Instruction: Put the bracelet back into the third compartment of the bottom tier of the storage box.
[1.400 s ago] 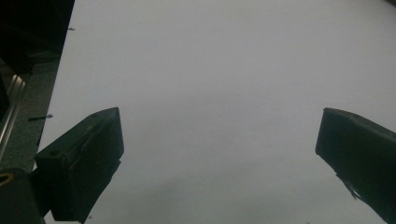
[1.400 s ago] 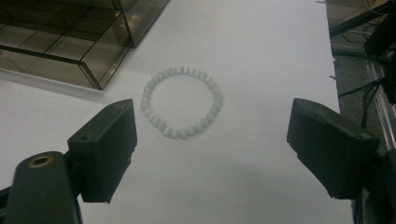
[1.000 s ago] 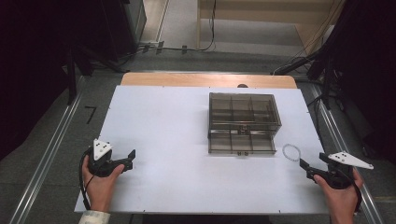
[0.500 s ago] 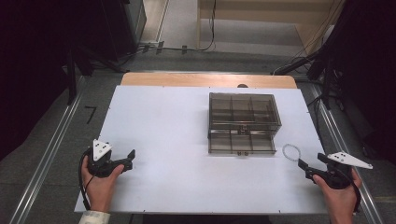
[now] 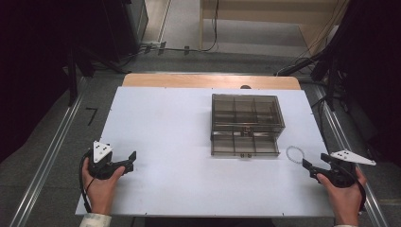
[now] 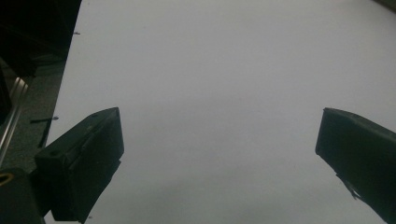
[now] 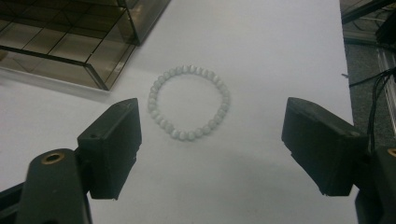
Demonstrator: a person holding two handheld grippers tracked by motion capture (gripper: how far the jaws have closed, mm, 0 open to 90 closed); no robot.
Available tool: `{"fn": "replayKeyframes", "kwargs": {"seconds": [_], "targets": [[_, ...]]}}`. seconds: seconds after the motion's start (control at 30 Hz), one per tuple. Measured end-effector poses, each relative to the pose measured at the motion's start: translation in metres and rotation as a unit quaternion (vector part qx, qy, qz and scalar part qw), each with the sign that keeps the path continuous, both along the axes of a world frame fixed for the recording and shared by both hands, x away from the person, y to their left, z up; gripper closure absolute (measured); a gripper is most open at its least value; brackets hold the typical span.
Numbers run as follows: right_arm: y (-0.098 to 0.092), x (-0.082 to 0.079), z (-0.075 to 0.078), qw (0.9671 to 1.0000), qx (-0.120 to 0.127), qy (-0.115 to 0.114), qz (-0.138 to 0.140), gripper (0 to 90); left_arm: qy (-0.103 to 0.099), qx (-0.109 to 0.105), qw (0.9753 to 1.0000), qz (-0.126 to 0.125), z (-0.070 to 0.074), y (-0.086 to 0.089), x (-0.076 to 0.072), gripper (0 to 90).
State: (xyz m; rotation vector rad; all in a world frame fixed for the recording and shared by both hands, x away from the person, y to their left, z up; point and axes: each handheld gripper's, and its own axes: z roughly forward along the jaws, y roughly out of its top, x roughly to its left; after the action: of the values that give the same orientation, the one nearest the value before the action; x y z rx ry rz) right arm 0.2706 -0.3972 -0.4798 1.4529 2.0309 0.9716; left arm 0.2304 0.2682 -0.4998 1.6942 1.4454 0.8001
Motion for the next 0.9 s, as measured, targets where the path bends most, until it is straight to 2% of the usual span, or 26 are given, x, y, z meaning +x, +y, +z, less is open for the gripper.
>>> {"fn": "replayKeyframes", "kwargs": {"seconds": [0.3, 0.6, 0.9], "targets": [[0.001, 0.01, 0.001, 0.9998, -0.014, 0.01, 0.006, 23.4, -0.001, 0.001, 1.0, -0.002, 0.0, 0.0, 0.0, 1.6], [0.005, 0.019, -0.005, 0.9997, -0.013, 0.021, 0.005, 25.4, -0.001, 0.004, 1.0, 0.001, 0.0, 0.0, -0.001, 1.6], [0.004, 0.026, -0.009, 0.9995, -0.019, 0.027, -0.001, 33.7, -0.002, 0.003, 1.0, 0.003, 0.0, 0.001, -0.002, 1.6]]}}
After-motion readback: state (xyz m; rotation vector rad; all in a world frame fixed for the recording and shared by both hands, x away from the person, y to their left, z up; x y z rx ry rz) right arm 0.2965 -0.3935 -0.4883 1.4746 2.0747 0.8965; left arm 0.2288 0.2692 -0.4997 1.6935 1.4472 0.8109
